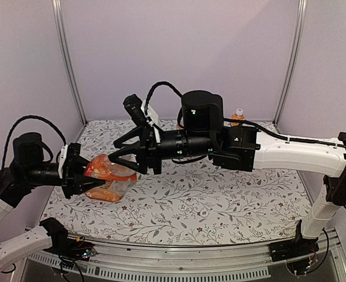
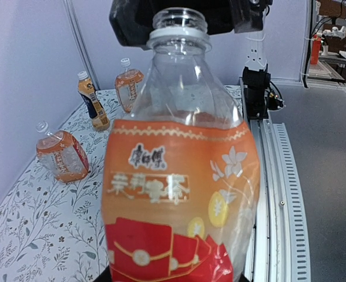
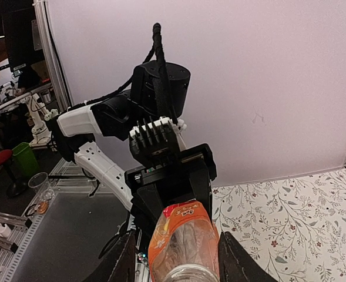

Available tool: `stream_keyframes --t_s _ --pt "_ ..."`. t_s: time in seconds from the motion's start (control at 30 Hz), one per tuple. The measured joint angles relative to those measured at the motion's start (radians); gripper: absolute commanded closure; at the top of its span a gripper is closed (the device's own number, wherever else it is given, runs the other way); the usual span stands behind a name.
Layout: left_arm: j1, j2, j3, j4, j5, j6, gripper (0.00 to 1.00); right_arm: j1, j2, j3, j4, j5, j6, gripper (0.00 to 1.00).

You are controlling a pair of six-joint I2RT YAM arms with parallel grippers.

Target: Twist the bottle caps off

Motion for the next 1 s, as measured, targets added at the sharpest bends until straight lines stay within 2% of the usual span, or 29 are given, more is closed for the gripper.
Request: stream_keyframes --t_s 0.33,0.4,0.5,0.57,0.6,0.77,0.8,0.9,1.0 --pt "0.002 -0.018 -0.010 0.013 0.002 -0.023 0.78 0.000 0.003 -0.021 -0.014 0.044 -0.005 0.56" --pt "0.002 -0.021 -0.010 0.015 0.002 -0.025 0.78 0.000 0.008 -0.021 -0.018 0.058 -0.016 0.65" --pt "0.006 -0.023 -0.018 0.013 -0.002 -0.032 0.78 0.000 0.013 -0.021 -0.020 0.064 -0.028 0.90" --pt "0.007 -0.023 -0.022 -0.002 0.009 -0.058 0.78 0.000 0.013 -0.021 -0.027 0.070 -0.057 0.99" --pt "0.007 -0.023 -0.024 -0.009 0.013 -0.066 0.75 0.000 0.013 -0.021 -0.035 0.070 -0.064 1.00" --pt "0.009 -0.040 -0.045 0.013 0.014 -0.068 0.10 0.000 0.015 -0.021 -0.047 0.082 -0.053 1.00" --pt "0.010 -0.049 -0.053 0.025 0.009 -0.072 0.02 0.000 0.015 -0.021 -0.056 0.095 -0.048 1.00" --pt "0.019 -0.082 -0.094 0.069 -0.012 -0.101 0.00 -0.001 0.015 -0.015 -0.115 0.164 -0.042 1.00" --pt "0.056 -0.120 -0.167 0.146 -0.072 -0.183 0.00 -0.008 0.021 0.031 -0.229 0.332 -0.034 1.00"
